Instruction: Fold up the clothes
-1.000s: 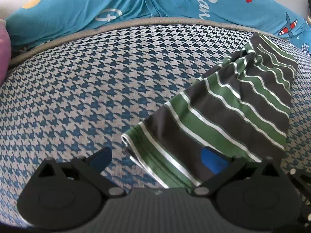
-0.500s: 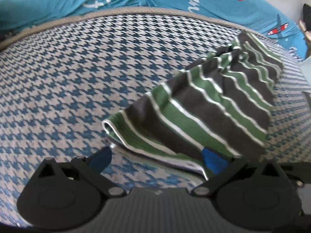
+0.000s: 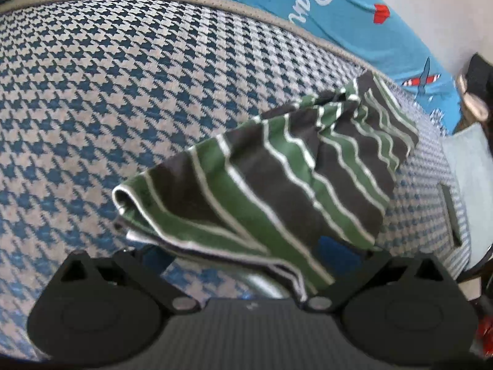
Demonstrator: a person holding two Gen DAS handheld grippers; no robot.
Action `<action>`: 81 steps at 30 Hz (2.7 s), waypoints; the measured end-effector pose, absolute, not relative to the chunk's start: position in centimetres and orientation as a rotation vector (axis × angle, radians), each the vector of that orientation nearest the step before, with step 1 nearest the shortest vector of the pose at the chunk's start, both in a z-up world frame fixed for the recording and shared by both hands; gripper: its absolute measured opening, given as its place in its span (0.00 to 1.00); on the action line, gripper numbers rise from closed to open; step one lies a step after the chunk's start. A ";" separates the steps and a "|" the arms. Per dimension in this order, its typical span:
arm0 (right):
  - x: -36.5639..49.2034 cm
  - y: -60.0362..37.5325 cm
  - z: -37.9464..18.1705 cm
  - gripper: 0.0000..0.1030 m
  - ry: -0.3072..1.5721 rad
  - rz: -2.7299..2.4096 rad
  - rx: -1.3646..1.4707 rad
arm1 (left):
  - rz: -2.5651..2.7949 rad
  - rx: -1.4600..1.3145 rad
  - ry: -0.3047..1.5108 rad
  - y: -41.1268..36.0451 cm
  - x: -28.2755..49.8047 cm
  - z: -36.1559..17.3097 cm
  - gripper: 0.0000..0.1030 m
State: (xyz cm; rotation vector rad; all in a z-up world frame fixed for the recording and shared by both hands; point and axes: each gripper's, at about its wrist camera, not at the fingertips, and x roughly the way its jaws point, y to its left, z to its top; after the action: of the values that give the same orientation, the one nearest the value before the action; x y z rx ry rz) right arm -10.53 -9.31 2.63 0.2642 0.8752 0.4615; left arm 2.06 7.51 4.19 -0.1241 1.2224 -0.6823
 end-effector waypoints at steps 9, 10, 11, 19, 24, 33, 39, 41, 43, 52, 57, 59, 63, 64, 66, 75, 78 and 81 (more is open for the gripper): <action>-13.2 -6.8 3.0 0.46 0.778 0.493 -0.019 | -0.706 -0.152 1.209 6.7 2.0 4.3 0.58; -13.5 -6.6 3.0 0.47 0.762 0.504 -0.036 | -0.705 -0.148 1.207 6.6 2.0 4.3 0.58; -13.6 -6.3 3.1 0.51 0.752 0.514 -0.048 | -0.704 -0.146 1.206 6.6 1.9 4.3 0.58; -13.8 -4.1 1.7 0.59 0.710 0.510 -0.185 | -0.694 -0.135 1.201 6.0 1.8 4.3 0.58; -13.2 -4.4 0.8 0.16 0.719 0.455 -0.205 | -0.677 -0.121 1.201 6.0 1.7 4.0 0.58; -13.2 -6.7 2.3 0.10 0.660 0.421 -0.093 | -0.653 -0.136 1.198 6.5 1.6 3.7 0.91; -14.1 -7.4 2.8 0.10 0.643 0.425 -0.046 | -0.649 -0.214 1.207 6.9 2.4 3.1 0.99; -13.4 -6.8 2.9 0.10 0.647 0.432 -0.045 | -0.652 -0.236 1.185 6.6 2.6 2.9 0.88; -13.5 -6.5 2.9 0.10 0.653 0.443 -0.048 | -0.659 -0.246 1.180 6.2 2.8 2.7 0.55; -13.7 -5.8 2.8 0.10 0.660 0.480 -0.059 | -0.632 -0.102 1.033 4.7 1.7 3.4 0.08; -13.9 -5.0 2.8 0.10 0.658 0.504 -0.062 | -0.602 -0.044 0.953 5.0 1.2 4.7 0.08; -13.9 -4.8 2.8 0.10 0.660 0.510 -0.054 | -0.592 -0.048 0.945 5.8 1.2 5.0 0.08; -13.7 -4.3 2.8 0.10 0.661 0.524 -0.040 | -0.581 -0.054 0.934 7.2 1.4 5.3 0.08; -13.7 -4.2 2.8 0.10 0.661 0.529 -0.036 | -0.579 -0.055 0.932 7.5 1.4 5.4 0.08; -13.6 -3.7 2.9 0.10 0.660 0.540 -0.032 | -0.572 -0.055 0.926 8.2 1.4 5.6 0.08; -13.1 -0.4 3.4 0.10 0.646 0.626 0.001 | -0.526 -0.052 0.895 11.9 1.8 7.1 0.08; -12.6 0.9 3.6 0.10 0.642 0.663 0.031 | -0.503 -0.069 0.892 13.9 2.3 7.8 0.08; -12.2 2.4 3.7 0.10 0.640 0.705 0.068 | -0.470 -0.085 0.889 16.0 2.8 8.6 0.08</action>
State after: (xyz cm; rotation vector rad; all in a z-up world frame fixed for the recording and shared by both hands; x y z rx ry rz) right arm -12.20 2.41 3.65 0.0675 0.6402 0.7053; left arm 2.83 15.96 8.59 -0.0853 0.8891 -0.4699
